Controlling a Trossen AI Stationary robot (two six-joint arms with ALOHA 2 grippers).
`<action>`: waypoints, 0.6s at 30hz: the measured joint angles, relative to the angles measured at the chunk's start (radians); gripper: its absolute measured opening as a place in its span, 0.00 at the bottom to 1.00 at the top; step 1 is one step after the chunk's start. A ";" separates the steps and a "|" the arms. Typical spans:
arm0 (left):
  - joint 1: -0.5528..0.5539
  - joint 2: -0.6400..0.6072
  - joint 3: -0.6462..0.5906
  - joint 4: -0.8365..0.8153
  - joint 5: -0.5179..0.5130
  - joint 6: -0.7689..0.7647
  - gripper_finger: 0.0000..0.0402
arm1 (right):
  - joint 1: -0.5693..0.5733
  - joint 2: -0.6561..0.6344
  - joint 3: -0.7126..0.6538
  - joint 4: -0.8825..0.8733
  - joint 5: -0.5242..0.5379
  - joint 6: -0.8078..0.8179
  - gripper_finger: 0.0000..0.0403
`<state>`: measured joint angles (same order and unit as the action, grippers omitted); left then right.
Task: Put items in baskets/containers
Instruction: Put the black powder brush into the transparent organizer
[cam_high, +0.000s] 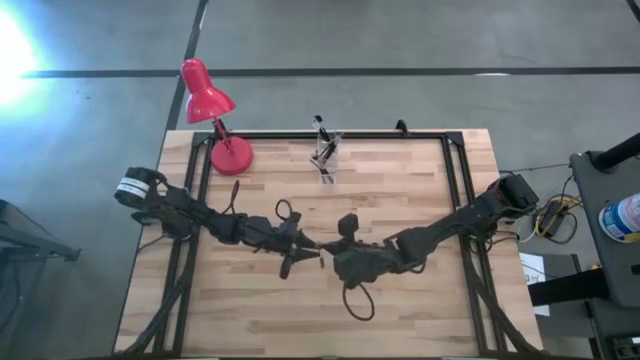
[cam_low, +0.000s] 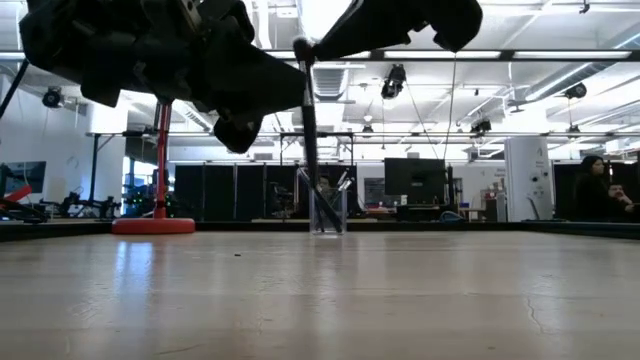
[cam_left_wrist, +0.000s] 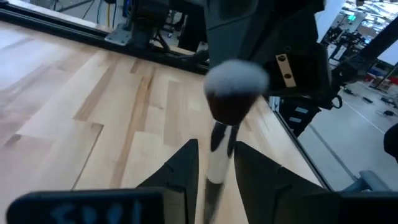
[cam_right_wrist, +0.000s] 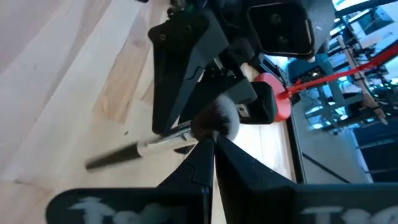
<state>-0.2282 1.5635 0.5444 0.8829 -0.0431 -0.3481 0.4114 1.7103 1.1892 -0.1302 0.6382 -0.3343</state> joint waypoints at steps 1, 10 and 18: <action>0.000 0.000 0.002 0.000 -0.001 0.001 0.24 | 0.000 0.000 0.000 0.005 0.012 -0.001 0.02; 0.000 0.000 0.020 0.032 -0.004 0.090 0.23 | 0.001 0.000 0.000 0.018 0.025 0.012 0.02; 0.005 0.000 0.012 0.075 -0.090 0.150 0.10 | 0.001 -0.003 0.000 0.038 0.054 0.090 0.02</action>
<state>-0.2229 1.5635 0.5562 0.9574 -0.1327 -0.1978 0.4122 1.7078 1.1889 -0.0920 0.6922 -0.2441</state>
